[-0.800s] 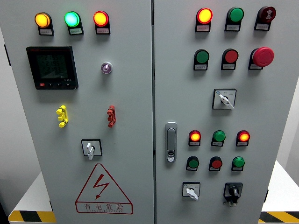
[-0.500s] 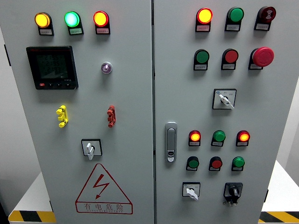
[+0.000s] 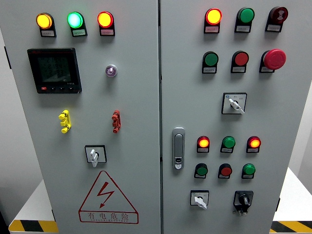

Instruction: Turn on light switch 1

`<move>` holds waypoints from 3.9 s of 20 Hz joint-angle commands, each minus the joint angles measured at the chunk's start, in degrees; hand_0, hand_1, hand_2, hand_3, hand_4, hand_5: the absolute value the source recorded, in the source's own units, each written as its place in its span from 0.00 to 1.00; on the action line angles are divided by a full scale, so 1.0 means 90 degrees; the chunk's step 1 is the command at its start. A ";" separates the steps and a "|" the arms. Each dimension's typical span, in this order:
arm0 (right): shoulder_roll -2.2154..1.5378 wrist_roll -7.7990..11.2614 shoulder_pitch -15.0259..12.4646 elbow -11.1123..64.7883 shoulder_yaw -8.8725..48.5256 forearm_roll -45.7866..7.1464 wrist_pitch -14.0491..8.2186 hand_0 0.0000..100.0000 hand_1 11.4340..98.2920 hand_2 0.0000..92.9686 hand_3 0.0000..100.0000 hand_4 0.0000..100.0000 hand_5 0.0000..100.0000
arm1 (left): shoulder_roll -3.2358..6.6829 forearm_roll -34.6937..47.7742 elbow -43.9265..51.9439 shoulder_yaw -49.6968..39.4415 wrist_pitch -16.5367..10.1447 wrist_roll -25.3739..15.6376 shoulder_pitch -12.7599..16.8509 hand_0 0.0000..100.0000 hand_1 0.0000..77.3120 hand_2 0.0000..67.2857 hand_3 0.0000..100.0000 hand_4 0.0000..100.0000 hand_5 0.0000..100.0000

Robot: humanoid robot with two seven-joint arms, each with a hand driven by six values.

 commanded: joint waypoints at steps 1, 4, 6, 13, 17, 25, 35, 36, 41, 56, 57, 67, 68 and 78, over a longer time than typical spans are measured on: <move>-0.0007 0.0000 0.0000 0.0000 0.0002 0.0000 0.0000 0.00 0.10 0.00 0.20 0.19 0.11 | -0.0014 0.0981 -0.0009 -0.0846 -0.0001 0.0010 0.0000 0.00 0.05 0.00 0.00 0.00 0.00; 0.0003 0.0000 0.0000 0.0000 0.0002 0.0000 0.0000 0.00 0.09 0.00 0.20 0.19 0.11 | -0.0014 0.2846 -0.0009 -0.2631 -0.0010 0.0010 0.0117 0.00 0.07 0.00 0.00 0.00 0.00; 0.0003 0.0000 0.0000 0.0000 0.0002 0.0000 0.0000 0.00 0.09 0.00 0.20 0.19 0.11 | -0.0014 0.3980 0.0001 -0.3931 -0.0059 0.0010 0.0127 0.00 0.09 0.00 0.00 0.00 0.00; 0.0003 0.0000 0.0000 0.0000 0.0002 0.0000 0.0000 0.00 0.10 0.00 0.20 0.19 0.11 | -0.0033 0.7048 -0.0096 -0.6667 -0.0089 -0.0107 0.0205 0.00 0.14 0.00 0.00 0.00 0.00; -0.0007 0.0000 0.0000 0.0000 0.0002 0.0000 -0.0010 0.00 0.10 0.00 0.20 0.19 0.11 | -0.0033 0.8270 -0.0515 -0.7021 -0.0079 -0.0663 0.0351 0.00 0.19 0.00 0.00 0.00 0.00; -0.0007 0.0000 0.0000 0.0000 0.0002 0.0000 0.0000 0.00 0.09 0.00 0.20 0.19 0.11 | -0.0033 0.8331 -0.2749 -0.7510 0.0653 -0.1162 0.0478 0.00 0.33 0.12 0.04 0.24 0.28; -0.0007 0.0000 0.0000 0.0000 0.0002 0.0000 0.0000 0.00 0.10 0.00 0.20 0.19 0.11 | -0.0023 0.8819 -0.6197 -0.7647 0.1103 -0.0246 0.0654 0.00 0.43 0.34 0.40 0.58 0.43; -0.0007 0.0000 0.0000 0.0000 -0.0008 0.0000 0.0000 0.00 0.09 0.00 0.20 0.19 0.11 | -0.0023 0.8819 -0.6490 -0.7637 0.1103 -0.0138 0.0654 0.00 0.43 0.34 0.41 0.59 0.43; -0.0007 0.0000 0.0000 0.0000 0.0002 0.0000 -0.0010 0.00 0.09 0.00 0.20 0.19 0.11 | -0.0023 0.8829 -0.8053 -0.7628 0.1103 0.0263 0.0645 0.00 0.45 0.37 0.49 0.63 0.46; -0.0007 0.0000 0.0000 0.0000 0.0002 0.0000 -0.0010 0.00 0.09 0.00 0.20 0.19 0.11 | -0.0082 0.8829 -0.9217 -0.7842 0.1132 0.1240 -0.0273 0.00 0.68 0.46 0.73 0.90 0.75; -0.0007 0.0000 0.0000 0.0000 0.0002 0.0000 0.0000 0.00 0.09 0.00 0.20 0.19 0.11 | -0.0092 0.8829 -0.9285 -0.7852 0.1161 0.1317 -0.0332 0.00 0.68 0.46 0.75 0.91 0.76; -0.0007 0.0000 0.0000 0.0000 0.0002 0.0000 0.0000 0.00 0.09 0.00 0.20 0.19 0.11 | -0.0150 0.8751 -0.9335 -0.7911 0.1454 0.1650 -0.1142 0.00 0.76 0.55 0.88 1.00 0.90; 0.0003 0.0000 0.0000 0.0000 0.0002 0.0000 0.0000 0.00 0.09 0.00 0.20 0.19 0.11 | -0.0150 0.8712 -0.9354 -0.7959 0.1474 0.1650 -0.1181 0.00 0.77 0.55 0.88 1.00 0.90; -0.0007 0.0000 0.0000 0.0000 0.0002 0.0000 0.0000 0.00 0.10 0.00 0.20 0.19 0.11 | -0.0170 0.8282 -0.9364 -0.8321 0.1581 0.1992 -0.1660 0.00 0.78 0.54 0.98 1.00 1.00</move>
